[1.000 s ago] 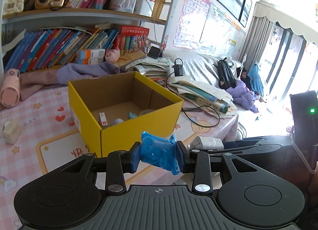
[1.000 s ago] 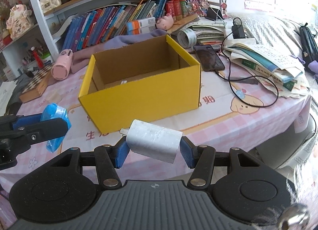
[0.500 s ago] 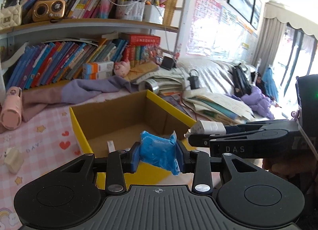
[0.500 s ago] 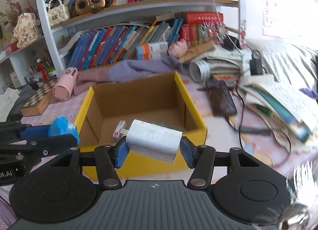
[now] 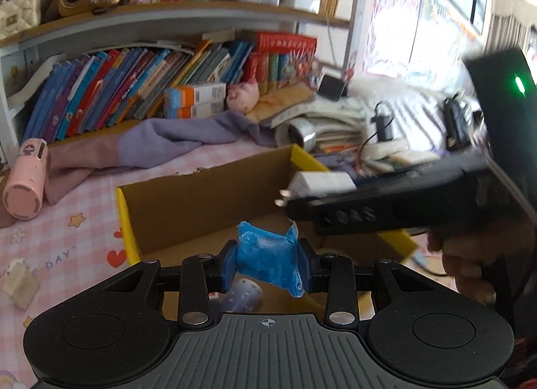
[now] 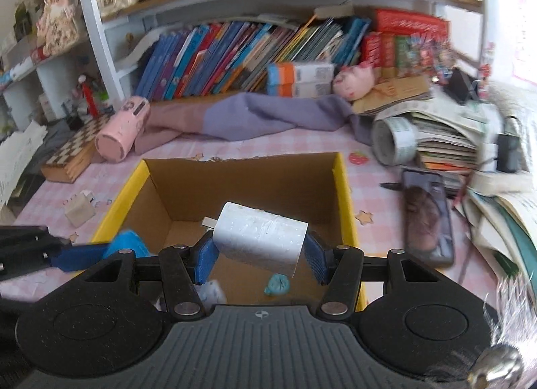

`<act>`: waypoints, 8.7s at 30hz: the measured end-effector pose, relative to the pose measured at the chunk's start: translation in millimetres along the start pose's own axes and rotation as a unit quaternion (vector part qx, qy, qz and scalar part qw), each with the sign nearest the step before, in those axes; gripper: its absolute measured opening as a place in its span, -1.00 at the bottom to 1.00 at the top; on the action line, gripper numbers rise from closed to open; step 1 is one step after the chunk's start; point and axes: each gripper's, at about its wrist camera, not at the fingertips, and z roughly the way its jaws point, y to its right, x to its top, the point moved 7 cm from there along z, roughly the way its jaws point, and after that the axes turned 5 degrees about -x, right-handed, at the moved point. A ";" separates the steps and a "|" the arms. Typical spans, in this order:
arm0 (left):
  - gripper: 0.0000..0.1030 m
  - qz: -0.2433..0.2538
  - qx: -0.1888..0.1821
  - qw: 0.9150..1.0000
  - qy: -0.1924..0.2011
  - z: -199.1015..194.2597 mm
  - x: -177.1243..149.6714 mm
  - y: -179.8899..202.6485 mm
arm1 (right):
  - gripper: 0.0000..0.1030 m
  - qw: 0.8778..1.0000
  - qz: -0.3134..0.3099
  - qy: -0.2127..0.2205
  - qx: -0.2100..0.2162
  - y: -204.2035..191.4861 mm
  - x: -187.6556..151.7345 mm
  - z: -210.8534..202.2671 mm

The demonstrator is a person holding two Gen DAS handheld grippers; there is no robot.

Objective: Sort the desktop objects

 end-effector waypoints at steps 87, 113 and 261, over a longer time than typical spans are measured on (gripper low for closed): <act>0.68 -0.071 0.100 0.992 0.044 -165.1 -102.3 -61.5 | 0.40 0.988 0.029 0.103 -0.113 -85.9 -112.4 -137.7; 0.70 -0.060 0.082 0.994 0.041 -194.1 -133.5 -67.3 | 0.48 0.988 0.048 0.064 -0.135 -118.4 -155.5 -151.5; -0.56 -0.186 0.184 0.964 0.053 -160.6 -84.6 -282.0 | -0.32 0.986 -0.088 -0.051 0.131 -328.5 41.3 131.1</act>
